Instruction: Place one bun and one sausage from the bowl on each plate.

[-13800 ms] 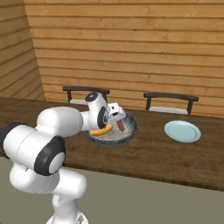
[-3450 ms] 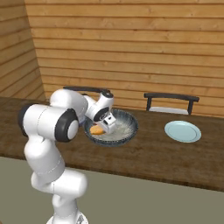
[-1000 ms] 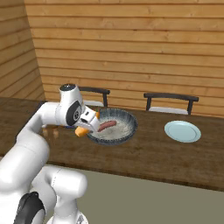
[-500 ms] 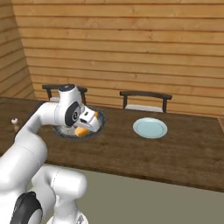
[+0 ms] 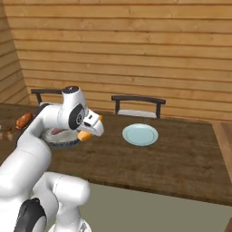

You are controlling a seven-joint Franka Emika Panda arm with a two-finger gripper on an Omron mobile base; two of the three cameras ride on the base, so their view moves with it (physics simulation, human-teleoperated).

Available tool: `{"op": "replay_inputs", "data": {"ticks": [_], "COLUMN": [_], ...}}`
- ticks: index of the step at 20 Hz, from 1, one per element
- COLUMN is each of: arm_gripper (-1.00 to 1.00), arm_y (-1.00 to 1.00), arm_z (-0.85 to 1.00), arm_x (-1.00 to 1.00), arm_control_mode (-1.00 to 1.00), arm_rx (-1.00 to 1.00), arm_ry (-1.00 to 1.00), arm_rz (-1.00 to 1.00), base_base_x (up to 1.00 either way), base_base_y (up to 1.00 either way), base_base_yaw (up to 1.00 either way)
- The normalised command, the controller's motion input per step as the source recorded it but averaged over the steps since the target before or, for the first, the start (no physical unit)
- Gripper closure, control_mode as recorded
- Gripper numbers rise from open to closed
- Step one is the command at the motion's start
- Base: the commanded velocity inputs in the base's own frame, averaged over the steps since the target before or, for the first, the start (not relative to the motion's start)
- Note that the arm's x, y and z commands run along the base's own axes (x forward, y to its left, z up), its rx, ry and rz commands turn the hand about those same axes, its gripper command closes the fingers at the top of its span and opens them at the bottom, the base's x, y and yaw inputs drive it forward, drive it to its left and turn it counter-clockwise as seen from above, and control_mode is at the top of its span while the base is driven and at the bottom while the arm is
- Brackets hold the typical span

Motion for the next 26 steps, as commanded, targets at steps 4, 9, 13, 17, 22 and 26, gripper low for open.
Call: {"op": "replay_inputs", "data": {"ticks": [4,9,13,17,22,26], "arm_gripper": [1.00,1.00,1.00,1.00,1.00,1.00], "arm_y": [0.00,0.00,0.00,-0.06,-0.63,-1.00], "arm_z": [0.00,0.00,0.00,0.04,0.23,-0.09], "arm_x": [0.00,0.00,0.00,0.15,0.86,1.00], "arm_control_mode": [1.00,1.00,1.00,-1.00,-1.00,-1.00], "arm_rx": [0.00,0.00,0.00,0.00,0.00,0.00], "arm_ry": [0.00,0.00,0.00,0.00,0.02,0.05], "arm_rz": [0.00,0.00,0.00,0.00,0.09,0.12], "base_base_x": [0.76,0.06,0.06,0.00,0.00,0.00], "base_base_y": [0.00,-0.55,-0.27,0.00,0.00,0.00], "base_base_yaw": [0.00,-0.12,-0.04,0.00,0.00,0.00]}}
